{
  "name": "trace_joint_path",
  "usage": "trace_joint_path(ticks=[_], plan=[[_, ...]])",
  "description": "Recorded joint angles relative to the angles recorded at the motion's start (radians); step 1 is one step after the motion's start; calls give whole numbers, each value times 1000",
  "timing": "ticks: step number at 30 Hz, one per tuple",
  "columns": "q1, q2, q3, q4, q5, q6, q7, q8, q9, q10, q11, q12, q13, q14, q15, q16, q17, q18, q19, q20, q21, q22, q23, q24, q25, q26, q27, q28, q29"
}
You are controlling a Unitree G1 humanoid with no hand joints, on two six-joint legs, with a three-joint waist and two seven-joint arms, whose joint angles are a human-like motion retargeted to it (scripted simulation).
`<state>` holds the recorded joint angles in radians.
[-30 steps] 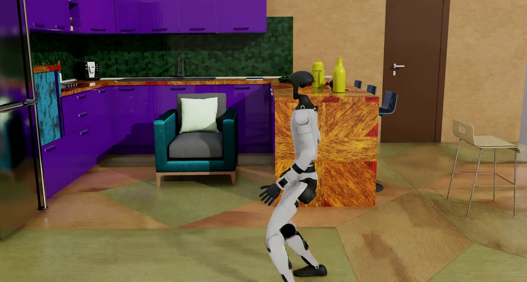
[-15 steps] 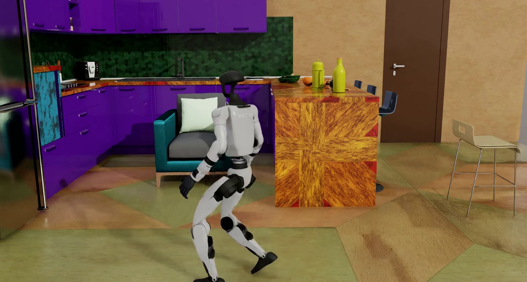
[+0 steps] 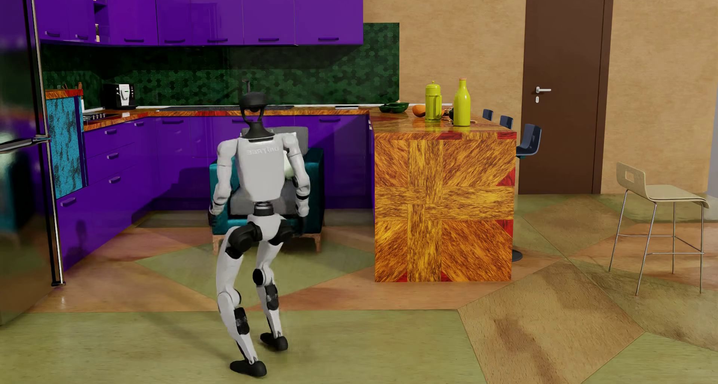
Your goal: Head to the dark armchair
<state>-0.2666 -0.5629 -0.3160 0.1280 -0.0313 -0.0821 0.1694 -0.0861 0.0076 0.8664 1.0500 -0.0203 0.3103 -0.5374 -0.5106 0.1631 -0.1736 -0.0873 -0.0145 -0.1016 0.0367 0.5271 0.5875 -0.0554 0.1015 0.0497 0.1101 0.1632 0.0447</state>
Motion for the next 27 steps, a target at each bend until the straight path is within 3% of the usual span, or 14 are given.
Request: trace_joint_path(ticks=[2, 3, 6, 8, 9, 11, 14, 15, 17, 19, 21, 23, 25, 27], plan=[[-195, 59, 98, -49, 18, 30, -143, 24, 7, 380, -96, -7, -5, 245, 31, -47, -37, -38, -50, -73, 78, 73, 197, 7, -20, -160, 1, -22, -91], [-292, 99, 164, -85, 43, 72, -193, 45, 14, 419, -114, 78, -5, 236, 4, -18, -25, -52, -47, -64, 40, 81, 180, 39, -16, -194, 14, -59, -123], [-503, 267, 285, -61, 96, 192, -198, 131, 20, 273, -225, 289, -114, 153, -63, 12, -2, -100, -22, 85, 31, 99, 73, 169, -58, -52, 13, -153, -140], [-457, 305, 246, 14, 107, 210, -182, 148, 45, -34, -104, 298, -198, 220, -71, 71, 36, -153, -35, 93, 23, 117, 0, 174, -121, -20, -4, -143, -87], [-419, 240, 202, 29, 81, 173, -140, 124, 57, -33, 94, 263, -222, 366, 37, 104, 43, -150, -83, 85, 31, 141, 28, 137, -132, -63, -14, -108, -52], [-309, 109, 111, 40, 6, 59, -64, 39, 74, -31, 246, 147, -132, 270, 177, 88, 19, 44, -74, 82, 9, 117, 39, 42, -111, -138, -23, 14, 20], [-166, 69, 21, 66, -23, -56, -24, 29, 12, -11, -67, 9, 27, 117, -10, -18, -31, -33, -9, -35, -24, 33, 54, 18, -105, -138, 6, 90, -12], [-186, 116, 39, 82, 1, -54, -75, 28, 12, 119, -94, -26, 32, 112, -32, -29, -48, -58, -18, -60, 25, 36, 139, 50, -88, -128, 9, 65, -59], [-292, 213, 133, 34, 43, 13, -208, 54, 13, 302, -139, 124, -16, 222, -93, -46, -20, -74, -8, -14, 64, 69, 116, 125, -24, -178, 43, -33, -142], [-293, 258, 203, 36, 70, 79, -210, 92, 22, 110, -82, 265, -110, 83, -119, 42, 79, -67, -5, 85, 22, 126, -5, 169, 19, -178, 44, -129, -168], [-171, 152, 162, 39, 38, 60, -134, 90, 27, 68, 181, 262, -149, 1, 71, 100, 54, -40, -99, 78, 74, 145, 63, 125, 52, -73, -13, -126, -62], [-58, 52, 88, 52, 4, 31, -67, -3, 42, 51, 106, 126, -75, -3, 72, 41, 27, -66, -108, 48, 9, 23, -4, 49, 28, 44, -9, -57, 33], [-211, 153, 95, 26, 15, 29, -145, 1, 42, 405, -95, 2, -37, 332, -91, -50, -33, -117, -57, -1, 94, 66, 116, 29, -47, -11, -16, -10, 5], [-369, 282, 160, -25, 61, 78, -210, 56, 57, 378, -167, 101, -21, 275, -130, -35, -6, -151, -50, 19, 70, 52, 102, 44, -87, -111, 27, -7, -76]])
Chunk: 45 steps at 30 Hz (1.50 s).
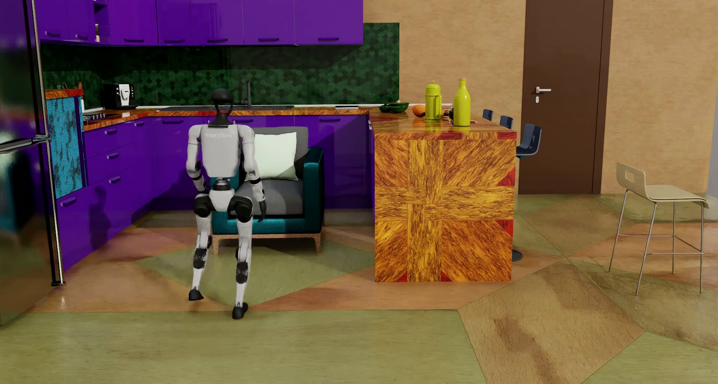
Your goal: Head to the dark armchair
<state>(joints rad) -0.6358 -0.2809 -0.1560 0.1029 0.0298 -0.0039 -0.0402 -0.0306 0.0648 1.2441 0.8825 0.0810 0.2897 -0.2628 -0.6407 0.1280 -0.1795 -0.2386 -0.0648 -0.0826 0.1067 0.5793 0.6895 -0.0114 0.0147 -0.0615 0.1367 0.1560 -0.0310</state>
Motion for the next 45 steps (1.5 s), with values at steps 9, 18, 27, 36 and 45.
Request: trace_joint_path(ticks=[9, 18, 27, 36, 45], plan=[[98, -271, 40, -95, -72, -52, -5, 84, 61, -365, -3, -59, -65, -66, 283, 9, -7, 239, 102, -7, -46, 59, -39, 65, -226, 8, 2, -71, 156], [213, -146, 94, -77, -67, 20, 17, 68, 0, -442, -140, 25, -133, -104, 294, 43, 27, 243, 116, 7, -44, 14, -68, 8, 28, 134, -145, -105, 65], [278, -93, 76, -68, -60, -25, -5, 52, -23, -553, -226, 85, -112, -84, 345, 62, 34, 198, 113, 67, -38, 34, -45, -3, 2, 99, -68, -165, 42], [276, -103, 78, -76, -70, -1, 4, 57, -26, -556, -217, 61, -102, -72, 353, 50, 16, 202, 118, 27, -47, 13, -41, 3, -1, 95, -6, -208, 68], [280, -103, 85, -68, -64, 1, 4, 54, -38, -574, -229, 47, -82, -61, 362, 36, 4, 193, 109, 32, -58, 11, -29, 19, -7, 96, -18, -201, 90]])
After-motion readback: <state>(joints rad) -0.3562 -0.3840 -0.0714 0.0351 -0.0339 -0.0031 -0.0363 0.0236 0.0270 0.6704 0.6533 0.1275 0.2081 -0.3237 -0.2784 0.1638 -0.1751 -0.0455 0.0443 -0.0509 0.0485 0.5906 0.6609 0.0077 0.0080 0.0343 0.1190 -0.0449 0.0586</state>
